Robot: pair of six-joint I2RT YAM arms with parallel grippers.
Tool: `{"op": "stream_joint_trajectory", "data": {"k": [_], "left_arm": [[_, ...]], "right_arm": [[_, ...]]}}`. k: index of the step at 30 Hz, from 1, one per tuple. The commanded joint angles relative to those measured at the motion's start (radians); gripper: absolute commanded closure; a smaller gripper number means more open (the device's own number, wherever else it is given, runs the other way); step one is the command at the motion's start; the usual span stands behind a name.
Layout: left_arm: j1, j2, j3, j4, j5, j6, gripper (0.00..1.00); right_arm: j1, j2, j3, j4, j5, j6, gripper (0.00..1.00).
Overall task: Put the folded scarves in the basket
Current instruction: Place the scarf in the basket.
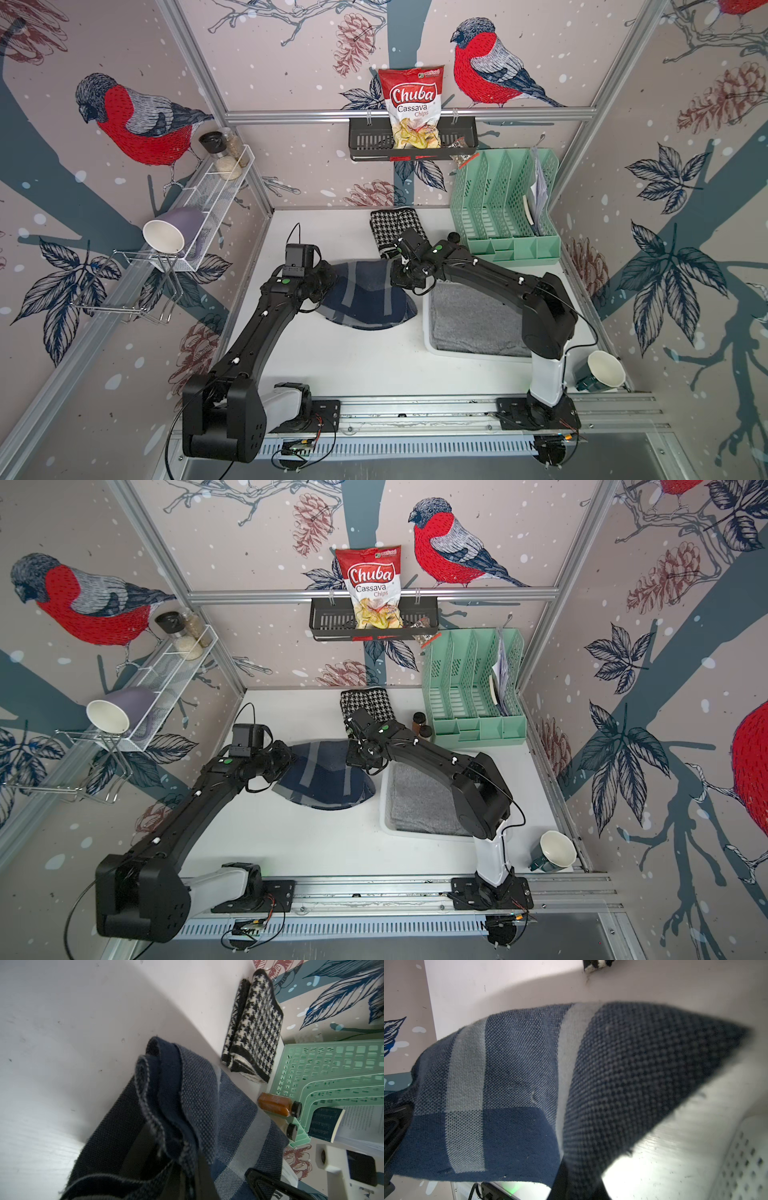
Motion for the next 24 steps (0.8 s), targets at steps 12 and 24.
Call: {"op": "stream_joint_trajectory", "data": {"k": [12,24], "left_arm": [[-0.338,0.049,0.252,-0.088,-0.124,-0.163,1.0],[-0.652,0.282,0.366,0.056,-0.18,-0.289,1.0]], "right_arm": [[-0.123,-0.339,-0.181,-0.168,0.042,-0.048,1.0],[-0.428,-0.654,-0.424,-0.321,0.043,-0.159,1.0]]}}
